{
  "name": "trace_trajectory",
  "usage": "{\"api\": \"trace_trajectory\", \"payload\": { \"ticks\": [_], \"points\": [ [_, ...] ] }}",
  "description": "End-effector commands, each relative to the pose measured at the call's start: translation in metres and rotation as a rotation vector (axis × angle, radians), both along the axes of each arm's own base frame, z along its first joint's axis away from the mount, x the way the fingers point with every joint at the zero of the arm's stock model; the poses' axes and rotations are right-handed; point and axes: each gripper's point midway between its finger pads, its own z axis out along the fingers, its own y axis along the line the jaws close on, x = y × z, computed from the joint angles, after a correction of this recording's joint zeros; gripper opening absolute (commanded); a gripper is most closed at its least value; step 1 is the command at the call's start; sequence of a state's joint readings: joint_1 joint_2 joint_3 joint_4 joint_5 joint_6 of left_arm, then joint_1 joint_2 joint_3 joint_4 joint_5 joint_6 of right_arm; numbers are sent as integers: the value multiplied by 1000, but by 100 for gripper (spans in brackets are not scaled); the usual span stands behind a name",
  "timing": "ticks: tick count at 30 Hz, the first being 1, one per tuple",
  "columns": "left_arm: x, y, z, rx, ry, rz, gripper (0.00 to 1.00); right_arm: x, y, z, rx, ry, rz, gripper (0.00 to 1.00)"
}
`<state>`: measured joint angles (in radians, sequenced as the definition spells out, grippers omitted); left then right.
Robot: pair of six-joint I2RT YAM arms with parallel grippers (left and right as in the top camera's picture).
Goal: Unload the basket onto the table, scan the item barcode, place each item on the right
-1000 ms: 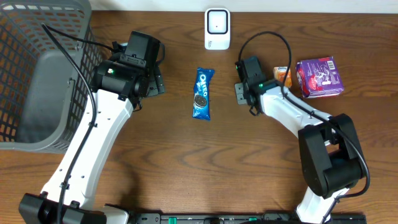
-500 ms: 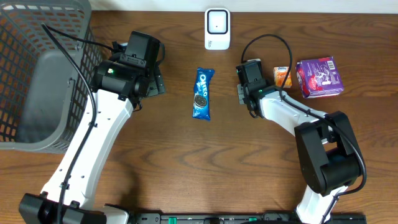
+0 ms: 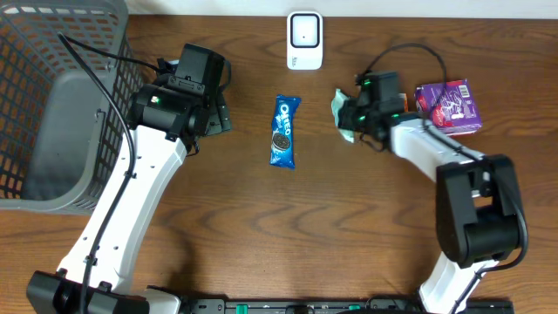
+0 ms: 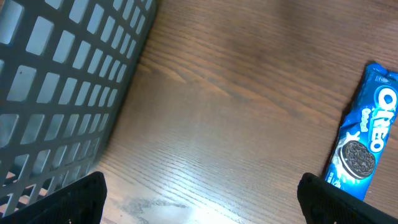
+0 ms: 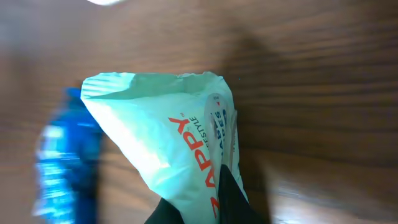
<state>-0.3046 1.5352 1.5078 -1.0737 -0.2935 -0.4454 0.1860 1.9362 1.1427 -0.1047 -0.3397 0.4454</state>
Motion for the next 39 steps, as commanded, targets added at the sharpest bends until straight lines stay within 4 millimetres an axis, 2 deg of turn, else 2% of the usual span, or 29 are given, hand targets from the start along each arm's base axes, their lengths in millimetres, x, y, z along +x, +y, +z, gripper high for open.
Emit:
{"api": "trace_trajectory", "payload": {
  "ticks": [1, 5, 7, 14, 17, 19, 21, 24, 28, 30, 34, 37, 39],
  "points": [
    [0, 2, 0, 3, -1, 12, 98, -17, 27, 25, 344, 111, 78, 1],
    [0, 2, 0, 3, -1, 12, 98, -19, 20, 36, 455, 143, 82, 1],
    [0, 2, 0, 3, -1, 12, 98, -20, 17, 34, 464, 153, 73, 1],
    [0, 2, 0, 3, -1, 12, 98, -23, 12, 1, 470, 246, 16, 1],
    [0, 2, 0, 3, -1, 12, 98, -22, 0, -17, 459, 278, -26, 2],
    [0, 2, 0, 3, -1, 12, 98, -21, -12, -28, 410, 282, -61, 8],
    [0, 2, 0, 3, -1, 12, 98, -19, -21, -30, 377, 259, -61, 17],
    [0, 2, 0, 3, -1, 12, 98, -16, -27, -19, 396, 231, -50, 27],
    [0, 2, 0, 3, -1, 12, 98, -12, -39, 10, 370, 152, -38, 44],
    [0, 2, 0, 3, -1, 13, 98, -10, -46, 23, 329, 119, -59, 47],
    [0, 2, 0, 3, -1, 13, 98, -12, -54, 52, 246, 53, -87, 46],
    [0, 2, 0, 3, -1, 12, 98, -17, -52, 71, 199, 13, -73, 40],
    [0, 2, 0, 3, -1, 12, 98, -22, -50, 76, 155, 3, -68, 35]
  ]
}}
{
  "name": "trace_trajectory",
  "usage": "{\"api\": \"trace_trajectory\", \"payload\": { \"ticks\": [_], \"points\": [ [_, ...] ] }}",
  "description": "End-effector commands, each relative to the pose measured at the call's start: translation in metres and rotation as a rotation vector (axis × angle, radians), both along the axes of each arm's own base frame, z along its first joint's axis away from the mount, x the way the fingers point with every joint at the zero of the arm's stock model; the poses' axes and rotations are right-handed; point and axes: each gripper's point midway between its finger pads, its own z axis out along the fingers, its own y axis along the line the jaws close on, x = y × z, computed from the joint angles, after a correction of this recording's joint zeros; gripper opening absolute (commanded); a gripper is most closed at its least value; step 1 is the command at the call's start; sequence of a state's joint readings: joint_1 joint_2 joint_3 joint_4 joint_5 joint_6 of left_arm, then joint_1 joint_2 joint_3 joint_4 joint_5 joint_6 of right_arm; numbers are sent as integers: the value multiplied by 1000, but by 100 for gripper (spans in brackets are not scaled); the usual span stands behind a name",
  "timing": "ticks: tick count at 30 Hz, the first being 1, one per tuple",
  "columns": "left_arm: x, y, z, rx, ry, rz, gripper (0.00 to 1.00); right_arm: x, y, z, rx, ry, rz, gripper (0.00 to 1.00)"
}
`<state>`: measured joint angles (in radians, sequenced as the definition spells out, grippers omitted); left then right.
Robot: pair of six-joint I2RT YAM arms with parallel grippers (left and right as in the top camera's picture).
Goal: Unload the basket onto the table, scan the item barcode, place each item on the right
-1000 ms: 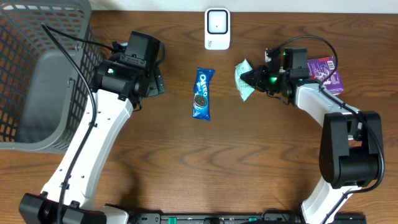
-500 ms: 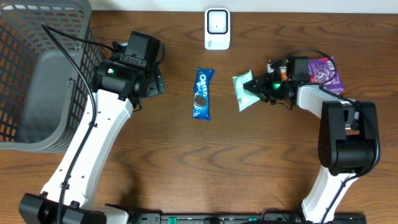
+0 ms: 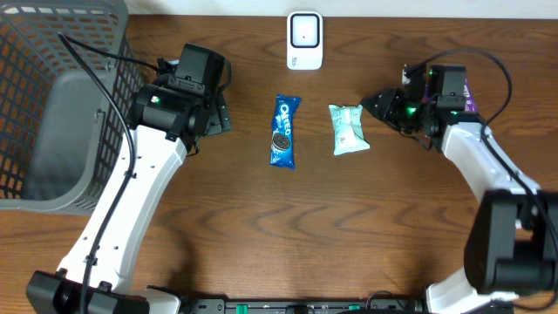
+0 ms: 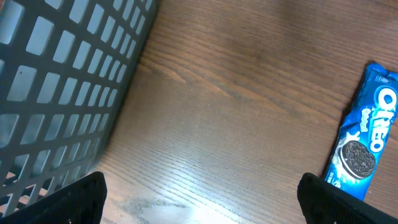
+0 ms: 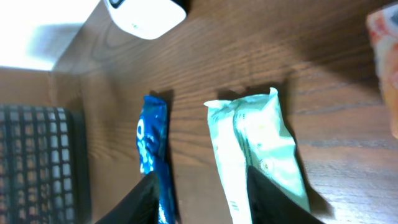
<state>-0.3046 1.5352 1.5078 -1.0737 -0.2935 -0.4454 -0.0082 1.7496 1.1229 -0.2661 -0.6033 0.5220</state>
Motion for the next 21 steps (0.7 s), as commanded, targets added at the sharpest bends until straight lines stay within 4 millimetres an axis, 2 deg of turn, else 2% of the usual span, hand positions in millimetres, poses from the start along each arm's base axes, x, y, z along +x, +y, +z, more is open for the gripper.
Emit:
{"api": "trace_trajectory", "payload": {
  "ticks": [1, 7, 10, 14, 18, 21],
  "points": [
    [0, 2, 0, 3, -1, 12, 98, -4, 1, 8, -120, -44, 13, 32],
    [0, 2, 0, 3, -1, 12, 98, -18, 25, -17, -245, 8, 63, 2],
    [0, 2, 0, 3, -1, 12, 98, -20, 43, -37, -285, 24, 101, 1],
    [0, 2, 0, 3, -1, 12, 98, -25, 50, -72, -377, 83, 109, 1],
    [0, 2, 0, 3, -1, 12, 98, -30, 42, -102, -453, 152, 73, 1],
    [0, 2, 0, 3, -1, 12, 98, -27, 29, -111, -506, 163, 38, 1]
  ]
}}
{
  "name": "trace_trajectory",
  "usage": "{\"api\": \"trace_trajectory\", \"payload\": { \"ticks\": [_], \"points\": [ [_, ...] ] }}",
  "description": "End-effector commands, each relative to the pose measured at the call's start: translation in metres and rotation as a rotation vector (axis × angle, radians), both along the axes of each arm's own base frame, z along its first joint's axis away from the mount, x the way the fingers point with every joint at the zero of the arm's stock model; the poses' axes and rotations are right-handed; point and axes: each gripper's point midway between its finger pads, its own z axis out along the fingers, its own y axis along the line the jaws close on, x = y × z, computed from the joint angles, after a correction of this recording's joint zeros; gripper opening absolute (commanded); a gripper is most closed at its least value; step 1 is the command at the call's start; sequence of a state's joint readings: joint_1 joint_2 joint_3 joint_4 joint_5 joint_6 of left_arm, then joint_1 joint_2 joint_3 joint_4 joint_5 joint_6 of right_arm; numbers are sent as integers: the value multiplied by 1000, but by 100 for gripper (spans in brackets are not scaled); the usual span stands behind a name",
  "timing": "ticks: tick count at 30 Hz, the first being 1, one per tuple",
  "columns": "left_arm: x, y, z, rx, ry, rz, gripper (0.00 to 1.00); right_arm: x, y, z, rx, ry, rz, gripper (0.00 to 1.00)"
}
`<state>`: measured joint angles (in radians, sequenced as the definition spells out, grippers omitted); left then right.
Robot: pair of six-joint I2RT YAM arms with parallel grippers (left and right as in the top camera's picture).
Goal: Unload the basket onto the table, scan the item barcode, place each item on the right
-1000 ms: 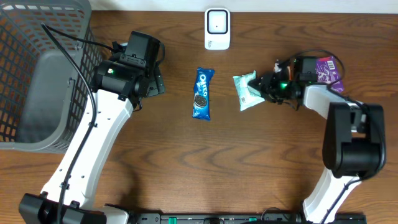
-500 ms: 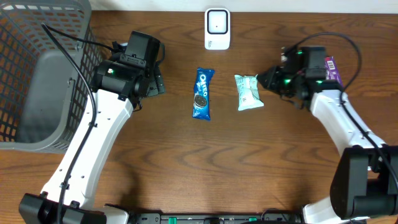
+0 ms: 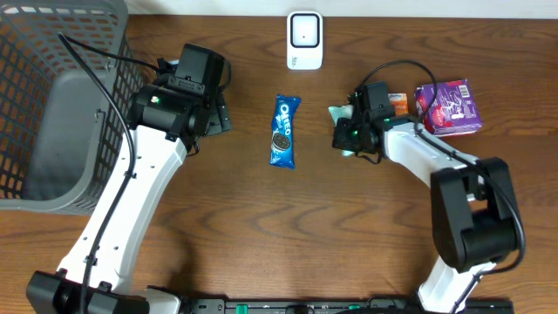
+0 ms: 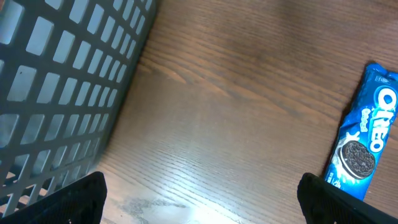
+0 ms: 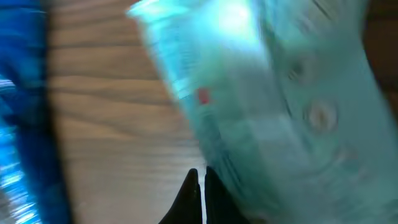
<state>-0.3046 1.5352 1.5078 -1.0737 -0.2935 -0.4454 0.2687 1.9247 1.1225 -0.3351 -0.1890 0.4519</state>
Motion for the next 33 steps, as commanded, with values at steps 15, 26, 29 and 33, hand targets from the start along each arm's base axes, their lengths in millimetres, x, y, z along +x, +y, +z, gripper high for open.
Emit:
{"api": "trace_trajectory", "payload": {
  "ticks": [15, 26, 29, 33],
  "points": [
    [0, 2, 0, 3, -1, 12, 98, 47, -27, 12, -63, -191, -61, 1],
    [0, 2, 0, 3, -1, 12, 98, 51, -13, 19, -49, -228, -34, 1],
    [0, 2, 0, 3, -1, 12, 98, 52, -3, 26, -12, -245, -10, 1],
    [0, 2, 0, 3, -1, 12, 98, 55, 22, 51, 104, -305, 59, 1]
  ]
}}
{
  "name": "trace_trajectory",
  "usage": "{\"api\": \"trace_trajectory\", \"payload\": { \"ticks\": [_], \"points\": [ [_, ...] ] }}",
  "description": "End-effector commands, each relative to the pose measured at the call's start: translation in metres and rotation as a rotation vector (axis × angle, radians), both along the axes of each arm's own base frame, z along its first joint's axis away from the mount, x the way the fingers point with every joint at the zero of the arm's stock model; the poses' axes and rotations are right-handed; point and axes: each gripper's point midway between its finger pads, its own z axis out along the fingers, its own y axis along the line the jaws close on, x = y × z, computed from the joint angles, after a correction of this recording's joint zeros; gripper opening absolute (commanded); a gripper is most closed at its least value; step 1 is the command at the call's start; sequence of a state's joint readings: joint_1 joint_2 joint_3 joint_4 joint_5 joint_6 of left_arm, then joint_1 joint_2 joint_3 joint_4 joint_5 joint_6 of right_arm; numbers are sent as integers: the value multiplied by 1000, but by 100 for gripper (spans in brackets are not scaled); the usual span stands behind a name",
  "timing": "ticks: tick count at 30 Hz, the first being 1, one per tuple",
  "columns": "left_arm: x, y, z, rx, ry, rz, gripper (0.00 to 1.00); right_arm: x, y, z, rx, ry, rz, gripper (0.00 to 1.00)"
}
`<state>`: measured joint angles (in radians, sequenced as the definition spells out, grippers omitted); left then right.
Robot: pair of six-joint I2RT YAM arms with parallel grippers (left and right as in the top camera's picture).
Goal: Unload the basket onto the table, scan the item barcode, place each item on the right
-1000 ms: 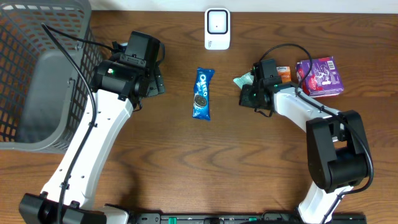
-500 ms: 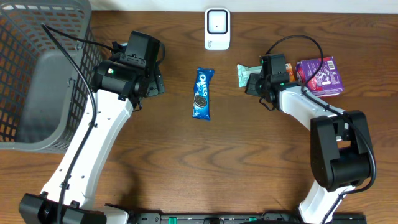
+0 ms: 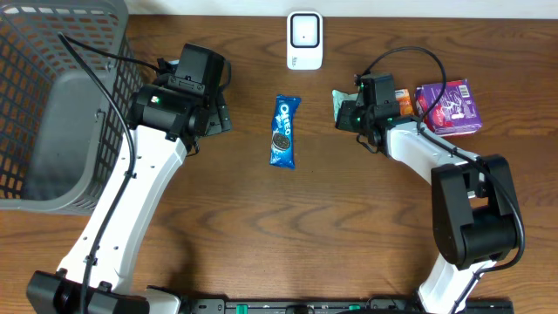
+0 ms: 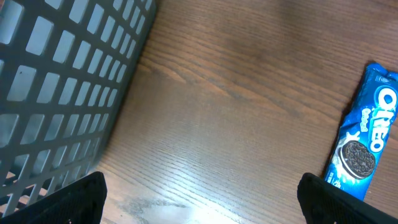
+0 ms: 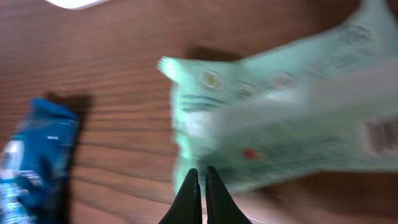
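A mint-green snack packet (image 3: 341, 102) (image 5: 280, 134) is off the table just right of the white scanner (image 3: 304, 39). Its barcode shows at the right edge of the right wrist view. My right gripper (image 3: 350, 113) (image 5: 201, 180) is shut on the packet's lower edge. A blue Oreo pack (image 3: 284, 131) (image 4: 367, 134) lies flat in the middle of the table. My left gripper (image 4: 202, 202) hovers open over bare wood left of the Oreo pack, with nothing between its fingers.
A grey mesh basket (image 3: 52, 105) (image 4: 56, 81) fills the left side of the table. A purple box (image 3: 447, 106) and a small orange item (image 3: 399, 103) sit at the right, close behind my right wrist. The table's far edge runs just behind the scanner.
My right gripper, still shut on the mint packet, has moved a little toward the scanner. The packet is turned so its barcode face shows. The left arm has not moved.
My right gripper first held the mint packet right of the Oreo pack. Then the packet lay flat on the table with the gripper open and drawn back to the right. Then the gripper was shut on it again, and now holds it nearer the scanner.
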<state>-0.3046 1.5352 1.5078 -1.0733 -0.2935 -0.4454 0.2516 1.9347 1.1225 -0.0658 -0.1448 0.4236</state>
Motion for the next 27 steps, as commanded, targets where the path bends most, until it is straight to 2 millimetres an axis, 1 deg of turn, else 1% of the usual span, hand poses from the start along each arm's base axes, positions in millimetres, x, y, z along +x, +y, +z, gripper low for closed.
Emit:
{"api": "trace_trajectory", "payload": {
  "ticks": [1, 3, 5, 6, 7, 9, 10, 12, 16, 19, 23, 27],
  "points": [
    [0, 2, 0, 3, 0, 12, 98, -2, 32, 31, 112, -58, 118, 1],
    [0, 2, 0, 3, 0, 12, 98, -4, 47, 46, 169, -89, 174, 2],
    [0, 2, 0, 3, 0, 12, 98, -8, 61, 52, 208, -96, 206, 11],
    [0, 2, 0, 3, 0, 12, 98, -10, 67, 52, 219, -88, 209, 23],
    [0, 2, 0, 3, 0, 12, 98, -13, 71, 50, 217, -79, 211, 30],
    [0, 2, 0, 3, 0, 12, 98, -17, 78, 43, 196, -65, 217, 52],
    [0, 2, 0, 3, -1, 12, 98, -20, 81, 38, 188, -54, 217, 55],
    [0, 2, 0, 3, 0, 12, 98, -25, 90, 27, 198, -15, 206, 57],
    [0, 2, 0, 3, 0, 12, 98, -34, 99, 3, 233, 75, 161, 56],
    [0, 2, 0, 3, 0, 12, 98, -42, 107, -15, 284, 150, 150, 49],
    [0, 2, 0, 3, 0, 12, 98, -47, 115, -34, 327, 201, 166, 48],
    [0, 2, 0, 3, 0, 12, 98, -49, 124, -43, 377, 214, 202, 49]
  ]
}}
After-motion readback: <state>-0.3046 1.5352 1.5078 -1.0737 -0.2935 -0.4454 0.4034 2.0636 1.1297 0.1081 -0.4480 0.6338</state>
